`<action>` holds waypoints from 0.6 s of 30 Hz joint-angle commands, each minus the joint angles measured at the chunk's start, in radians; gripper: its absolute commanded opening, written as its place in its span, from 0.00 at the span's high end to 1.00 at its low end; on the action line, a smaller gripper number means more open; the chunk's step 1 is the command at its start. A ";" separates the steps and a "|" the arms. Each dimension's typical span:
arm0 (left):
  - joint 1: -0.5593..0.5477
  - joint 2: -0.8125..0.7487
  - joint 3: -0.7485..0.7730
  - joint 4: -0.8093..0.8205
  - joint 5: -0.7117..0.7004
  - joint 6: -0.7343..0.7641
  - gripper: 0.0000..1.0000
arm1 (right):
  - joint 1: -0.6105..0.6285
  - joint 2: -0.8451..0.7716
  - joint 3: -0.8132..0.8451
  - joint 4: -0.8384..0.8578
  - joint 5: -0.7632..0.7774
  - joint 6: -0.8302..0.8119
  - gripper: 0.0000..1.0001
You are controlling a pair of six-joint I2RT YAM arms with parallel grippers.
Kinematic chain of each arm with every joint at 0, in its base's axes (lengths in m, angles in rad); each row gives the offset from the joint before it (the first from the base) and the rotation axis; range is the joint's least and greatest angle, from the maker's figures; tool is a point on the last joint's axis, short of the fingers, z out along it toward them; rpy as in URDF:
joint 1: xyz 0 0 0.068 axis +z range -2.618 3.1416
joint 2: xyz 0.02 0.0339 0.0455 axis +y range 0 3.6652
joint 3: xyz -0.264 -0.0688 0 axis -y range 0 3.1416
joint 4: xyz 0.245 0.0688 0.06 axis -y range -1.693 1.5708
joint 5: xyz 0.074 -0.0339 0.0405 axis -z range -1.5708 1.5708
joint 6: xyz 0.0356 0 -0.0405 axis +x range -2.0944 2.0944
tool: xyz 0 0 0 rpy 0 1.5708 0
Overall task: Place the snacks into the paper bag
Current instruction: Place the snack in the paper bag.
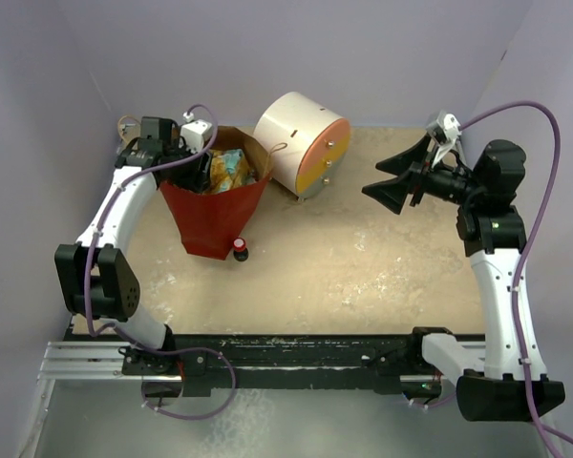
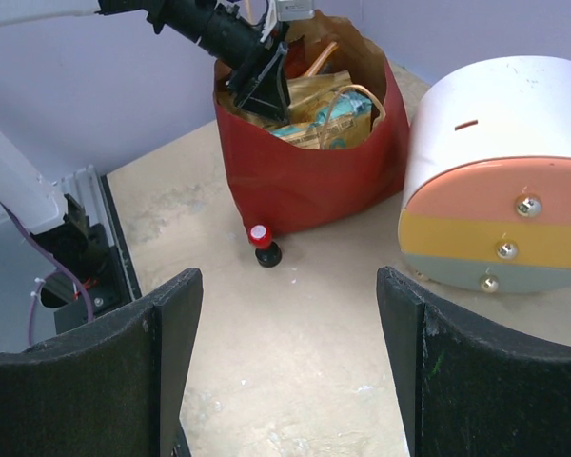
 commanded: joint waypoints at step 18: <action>0.103 -0.037 0.156 -0.085 0.217 -0.071 0.15 | -0.003 0.021 0.060 -0.110 0.088 -0.135 0.24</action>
